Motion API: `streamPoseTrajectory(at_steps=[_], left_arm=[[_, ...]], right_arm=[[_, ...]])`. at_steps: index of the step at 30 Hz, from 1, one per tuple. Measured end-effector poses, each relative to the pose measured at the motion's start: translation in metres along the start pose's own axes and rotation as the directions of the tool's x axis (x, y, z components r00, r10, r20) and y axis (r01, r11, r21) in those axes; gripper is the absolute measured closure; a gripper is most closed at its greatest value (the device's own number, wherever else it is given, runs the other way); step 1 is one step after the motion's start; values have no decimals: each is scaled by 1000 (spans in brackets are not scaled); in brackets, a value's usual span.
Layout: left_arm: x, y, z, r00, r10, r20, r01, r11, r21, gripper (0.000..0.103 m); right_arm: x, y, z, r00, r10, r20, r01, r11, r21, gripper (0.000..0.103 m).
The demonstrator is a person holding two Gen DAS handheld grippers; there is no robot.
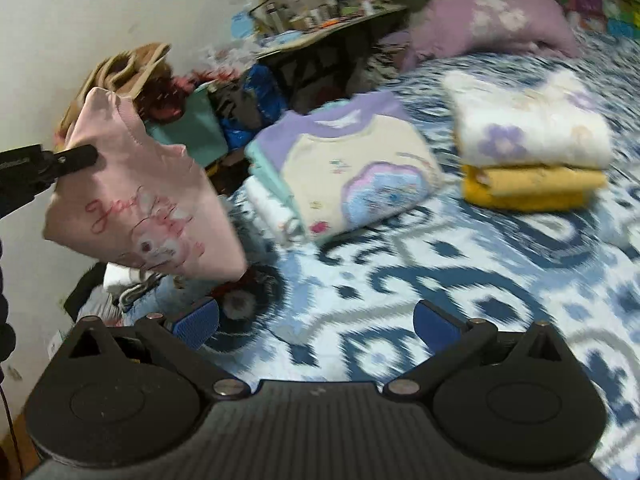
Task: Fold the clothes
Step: 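Carry the pink sweatshirt with the left gripper to an open bed area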
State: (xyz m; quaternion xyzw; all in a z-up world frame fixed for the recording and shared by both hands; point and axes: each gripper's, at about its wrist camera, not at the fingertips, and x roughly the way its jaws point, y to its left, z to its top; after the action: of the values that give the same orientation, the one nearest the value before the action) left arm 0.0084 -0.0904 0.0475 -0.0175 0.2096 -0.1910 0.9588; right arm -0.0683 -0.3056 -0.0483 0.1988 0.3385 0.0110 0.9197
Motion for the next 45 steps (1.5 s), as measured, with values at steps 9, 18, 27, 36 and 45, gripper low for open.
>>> streamPoseTrajectory(at_steps=[9,18,27,36,45], left_arm=[[10,-102,-28,980,-184,-82,187,982,39,95],[31,-250,-59,887,-427,-175,445,891,84,95],[51,-368,-94,778,-580,-241,611,788,76,95],[85,-387,-142,809,-455,-372,555,799,229,72],[96,-349,-145,803,-468,-370,547,825,145,45]], right_arm=[[-78,-101,-21,994,-100,38,92,980,179,0],[-164,-210,-60,963,-258,76,219,916,335,0],[-226,-314,-112,916,-392,87,316,838,444,0],[-209,-374,-143,926,-374,60,291,803,520,0],[-157,-371,-138,955,-284,83,202,833,515,7]])
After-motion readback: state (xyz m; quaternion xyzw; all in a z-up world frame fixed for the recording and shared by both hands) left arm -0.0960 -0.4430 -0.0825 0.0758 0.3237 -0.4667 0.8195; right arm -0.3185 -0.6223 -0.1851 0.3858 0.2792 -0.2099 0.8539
